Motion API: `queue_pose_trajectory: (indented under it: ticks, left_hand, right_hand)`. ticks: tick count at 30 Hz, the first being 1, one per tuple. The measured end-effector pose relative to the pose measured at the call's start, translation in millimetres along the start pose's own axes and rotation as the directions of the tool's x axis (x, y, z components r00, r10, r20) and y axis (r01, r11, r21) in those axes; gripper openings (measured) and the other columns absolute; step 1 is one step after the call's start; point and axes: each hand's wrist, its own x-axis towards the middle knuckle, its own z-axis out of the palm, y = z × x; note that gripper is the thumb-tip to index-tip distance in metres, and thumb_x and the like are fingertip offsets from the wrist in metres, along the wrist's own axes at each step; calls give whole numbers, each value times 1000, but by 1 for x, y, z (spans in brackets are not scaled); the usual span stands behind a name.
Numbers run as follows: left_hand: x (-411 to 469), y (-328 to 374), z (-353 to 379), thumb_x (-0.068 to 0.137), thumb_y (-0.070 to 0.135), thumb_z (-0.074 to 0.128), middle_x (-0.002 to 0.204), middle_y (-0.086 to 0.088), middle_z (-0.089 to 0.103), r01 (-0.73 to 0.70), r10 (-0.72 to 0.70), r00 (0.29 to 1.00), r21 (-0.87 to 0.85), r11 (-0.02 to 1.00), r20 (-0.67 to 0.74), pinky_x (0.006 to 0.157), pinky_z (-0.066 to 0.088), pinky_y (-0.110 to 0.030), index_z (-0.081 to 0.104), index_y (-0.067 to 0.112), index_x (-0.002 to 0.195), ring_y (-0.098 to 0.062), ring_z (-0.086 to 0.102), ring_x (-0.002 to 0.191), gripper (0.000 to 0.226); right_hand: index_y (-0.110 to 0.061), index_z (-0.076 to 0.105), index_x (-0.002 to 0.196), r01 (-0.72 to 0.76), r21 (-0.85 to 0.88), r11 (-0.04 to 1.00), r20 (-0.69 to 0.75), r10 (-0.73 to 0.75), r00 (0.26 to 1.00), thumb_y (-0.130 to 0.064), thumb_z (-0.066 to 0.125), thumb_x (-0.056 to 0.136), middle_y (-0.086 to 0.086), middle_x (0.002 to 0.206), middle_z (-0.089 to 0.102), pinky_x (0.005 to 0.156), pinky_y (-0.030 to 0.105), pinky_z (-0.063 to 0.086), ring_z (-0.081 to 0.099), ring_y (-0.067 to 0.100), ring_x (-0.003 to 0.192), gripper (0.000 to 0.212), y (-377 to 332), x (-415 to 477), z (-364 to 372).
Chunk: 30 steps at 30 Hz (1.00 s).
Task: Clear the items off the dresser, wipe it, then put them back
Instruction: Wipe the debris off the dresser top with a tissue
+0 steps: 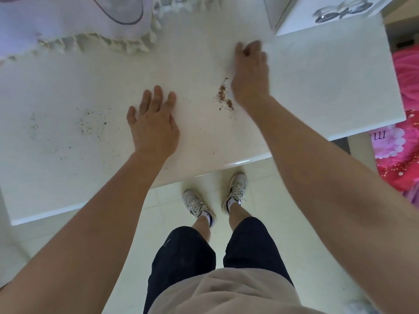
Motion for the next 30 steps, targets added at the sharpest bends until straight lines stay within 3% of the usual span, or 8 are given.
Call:
queue_pose_trajectory:
  ticks: [3, 5, 11, 15, 18, 20, 23, 30]
  left_hand:
    - [1, 5, -11, 95, 18, 38, 160, 0, 20, 15, -15, 998, 0, 1000, 63, 116, 16, -55, 32, 29, 149, -23, 14, 148, 55]
    - [3, 8, -22, 96, 16, 36, 161, 0, 17, 31, -31, 991, 1, 1000, 133, 116, 17, -54, 30, 28, 150, -23, 12, 148, 56]
    - [13, 18, -38, 96, 12, 35, 162, 3, 14, 104, -105, 963, 17, 994, 247, 115, 26, -49, 29, 30, 151, -21, 13, 148, 58]
    - [10, 22, -33, 95, 12, 37, 160, 2, 21, 129, -127, 977, -1, 992, 170, 112, 29, -48, 37, 29, 147, -22, 19, 147, 55]
    - [7, 19, -27, 95, 14, 38, 159, 2, 24, 115, -113, 984, -7, 993, 137, 111, 27, -50, 40, 30, 145, -22, 20, 147, 53]
    - [7, 15, -21, 94, 15, 39, 159, 2, 25, 96, -95, 989, 3, 995, 116, 111, 25, -50, 40, 31, 145, -22, 20, 147, 53]
    - [3, 10, -14, 93, 15, 40, 158, 3, 26, 72, -72, 994, 10, 997, 79, 109, 23, -50, 40, 31, 144, -22, 21, 146, 54]
    - [-3, -16, -21, 86, 14, 36, 143, -5, 52, -7, -11, 996, -204, 979, -86, 111, 24, -47, 58, 17, 132, -22, 42, 136, 51]
  right_hand:
    - [-13, 45, 140, 212, 125, 969, 134, -228, 964, 1, 46, 87, 14, 131, 42, 91, 39, 46, 48, 35, 111, 54, -30, -18, 1]
    - [-15, 55, 135, 230, 292, 928, 169, -287, 943, 2, 46, 91, 13, 124, 47, 93, 38, 44, 50, 32, 110, 48, -29, -39, -6]
    - [-10, 57, 134, 65, 542, 838, -121, 2, 993, -6, 42, 99, 15, 117, 47, 89, 14, 36, 51, 17, 97, 38, 35, -52, -41]
    - [-8, 54, 136, -46, 535, 844, -219, 191, 957, -6, 41, 98, 11, 116, 44, 89, 11, 34, 48, 12, 94, 41, 87, -24, -53]
    - [-11, 49, 140, -173, 447, 877, -183, 280, 943, -7, 40, 97, 10, 121, 43, 93, 24, 40, 50, 22, 103, 44, 107, -20, -45]
    - [-12, 43, 145, -246, 227, 942, -124, 278, 953, -6, 41, 96, 17, 127, 45, 95, 39, 40, 47, 34, 109, 50, 101, -32, -28]
    - [-8, 33, 150, -133, 59, 989, -96, 139, 986, -1, 40, 91, 20, 129, 46, 89, 41, 35, 46, 36, 104, 60, 62, -65, -3]
    - [-1, 27, 150, 126, 95, 988, 3, -126, 992, -2, 41, 91, 19, 127, 45, 91, 40, 37, 47, 35, 107, 60, -47, -90, 28]
